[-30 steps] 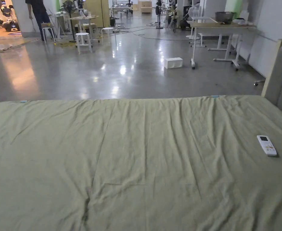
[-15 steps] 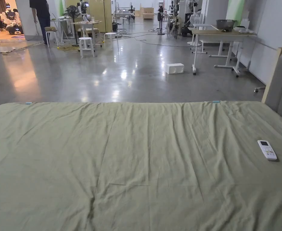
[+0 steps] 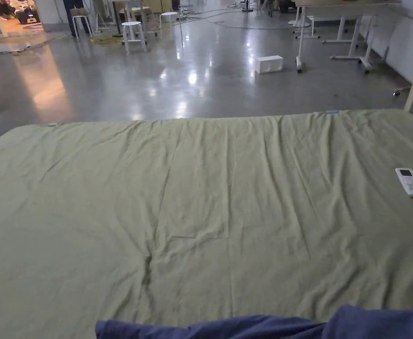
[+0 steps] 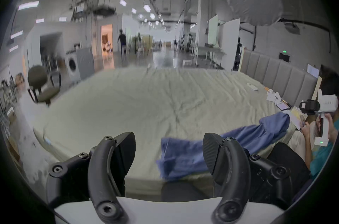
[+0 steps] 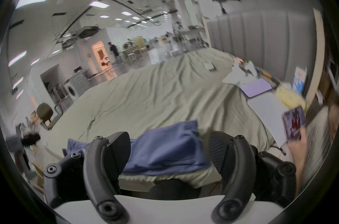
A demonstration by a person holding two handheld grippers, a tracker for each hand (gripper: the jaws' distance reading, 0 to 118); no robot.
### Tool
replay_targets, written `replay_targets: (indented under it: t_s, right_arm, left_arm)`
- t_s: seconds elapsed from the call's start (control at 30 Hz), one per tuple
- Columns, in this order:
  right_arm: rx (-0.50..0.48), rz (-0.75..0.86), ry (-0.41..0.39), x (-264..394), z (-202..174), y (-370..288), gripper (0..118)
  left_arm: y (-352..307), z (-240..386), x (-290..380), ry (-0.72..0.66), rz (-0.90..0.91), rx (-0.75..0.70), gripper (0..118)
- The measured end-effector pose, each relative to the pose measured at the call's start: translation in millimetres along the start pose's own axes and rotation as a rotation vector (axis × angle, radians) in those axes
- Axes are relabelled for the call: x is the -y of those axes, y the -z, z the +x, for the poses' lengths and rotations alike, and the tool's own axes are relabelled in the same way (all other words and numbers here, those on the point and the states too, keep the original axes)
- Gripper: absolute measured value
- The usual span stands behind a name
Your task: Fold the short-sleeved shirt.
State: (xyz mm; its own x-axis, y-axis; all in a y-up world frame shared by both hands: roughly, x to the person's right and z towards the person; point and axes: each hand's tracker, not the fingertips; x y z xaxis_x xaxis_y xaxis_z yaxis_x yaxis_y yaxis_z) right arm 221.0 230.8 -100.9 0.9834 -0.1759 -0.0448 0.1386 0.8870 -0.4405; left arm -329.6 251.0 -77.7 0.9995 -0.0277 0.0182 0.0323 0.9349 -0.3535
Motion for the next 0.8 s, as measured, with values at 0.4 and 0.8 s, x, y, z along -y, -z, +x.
replay_targets:
  t_s: [0.4, 0.8]
  right_arm:
    - [-0.158, 0.138, -0.199, -11, -95, -20, 24]
    - [-0.171, 0.072, -0.149, -4, -91, -16, 0]
  left_arm:
    - [-18, 69, -33, 0.058, 0.114, 0.075, 17]
    - [-19, 64, -25, 0.008, 0.055, 0.225, 0]
